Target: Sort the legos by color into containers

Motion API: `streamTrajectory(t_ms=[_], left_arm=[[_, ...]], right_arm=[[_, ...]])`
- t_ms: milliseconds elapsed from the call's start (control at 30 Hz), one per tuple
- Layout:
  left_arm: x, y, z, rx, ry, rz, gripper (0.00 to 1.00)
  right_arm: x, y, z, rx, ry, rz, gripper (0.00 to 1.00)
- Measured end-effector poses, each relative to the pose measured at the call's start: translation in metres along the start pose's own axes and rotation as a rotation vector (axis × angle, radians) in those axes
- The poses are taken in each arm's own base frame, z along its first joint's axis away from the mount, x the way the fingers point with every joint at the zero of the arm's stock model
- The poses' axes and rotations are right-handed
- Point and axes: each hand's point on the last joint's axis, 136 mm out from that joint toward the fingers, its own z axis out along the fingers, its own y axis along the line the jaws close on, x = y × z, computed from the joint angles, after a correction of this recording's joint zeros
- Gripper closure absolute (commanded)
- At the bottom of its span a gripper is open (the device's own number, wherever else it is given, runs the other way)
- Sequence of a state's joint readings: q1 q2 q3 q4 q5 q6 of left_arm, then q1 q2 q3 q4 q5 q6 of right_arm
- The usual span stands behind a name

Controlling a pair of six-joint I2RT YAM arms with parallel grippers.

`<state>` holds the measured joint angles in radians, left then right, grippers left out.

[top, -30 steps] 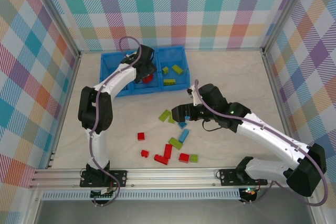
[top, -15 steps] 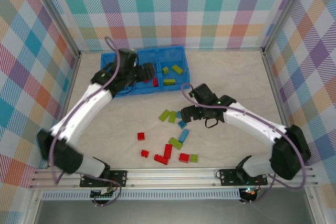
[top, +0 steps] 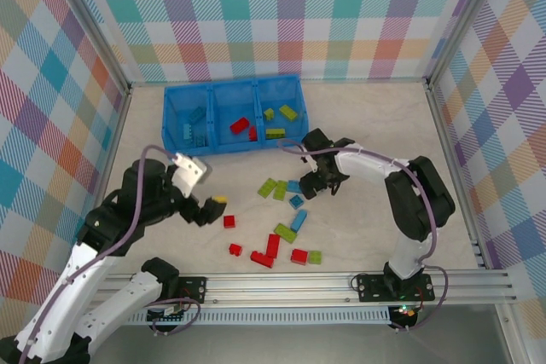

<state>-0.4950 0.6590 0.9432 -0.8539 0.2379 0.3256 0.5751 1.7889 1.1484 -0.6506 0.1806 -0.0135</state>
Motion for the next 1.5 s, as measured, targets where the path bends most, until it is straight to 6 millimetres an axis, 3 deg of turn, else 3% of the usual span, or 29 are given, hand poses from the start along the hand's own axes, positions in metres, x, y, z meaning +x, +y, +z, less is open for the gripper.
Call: streamTrajectory(t_ms=[233,333,567,667,800,933,1067,1200,1400,1500], left_arm=[[0.043,-0.025,-0.003,0.118,0.079,0.152,0.00],[0.047,-0.028,-0.003,0.130,0.082,0.183,0.00],[0.043,-0.026,0.002,0.127,0.049,0.196,0.00],[0.036,-0.021,0.005,0.092,0.009,0.167,0.00],[0.020,0.007,0.004,-0.071,-0.051,0.029,0.00],[0.013,0.053,-0.003,-0.322,-0.068,-0.170,0.00],[0.015,0.099,-0.018,-0.597,-0.060,-0.359,0.01],[0.026,0.132,-0.035,-0.795,-0.100,-0.507,0.02],[0.053,0.166,-0.064,-0.960,-0.194,-0.704,0.00],[0.051,0.168,-0.058,-0.920,-0.201,-0.729,0.00]], right_arm=[[-0.004,-0.006,0.010,-0.025,0.001,0.008,0.50],[-0.005,-0.004,0.010,-0.040,-0.002,0.007,0.61],[-0.006,-0.003,0.008,-0.049,-0.006,0.015,0.69],[-0.011,-0.002,-0.005,-0.059,-0.040,0.029,0.70],[-0.043,0.007,-0.055,-0.133,-0.216,0.104,0.75],[-0.095,0.056,-0.114,-0.284,-0.431,0.100,0.76],[-0.145,0.137,-0.147,-0.438,-0.553,0.000,0.76],[-0.175,0.192,-0.138,-0.535,-0.574,-0.050,0.76],[-0.228,0.219,-0.103,-0.578,-0.596,-0.052,0.74],[-0.257,0.228,-0.100,-0.588,-0.646,-0.056,0.73]])
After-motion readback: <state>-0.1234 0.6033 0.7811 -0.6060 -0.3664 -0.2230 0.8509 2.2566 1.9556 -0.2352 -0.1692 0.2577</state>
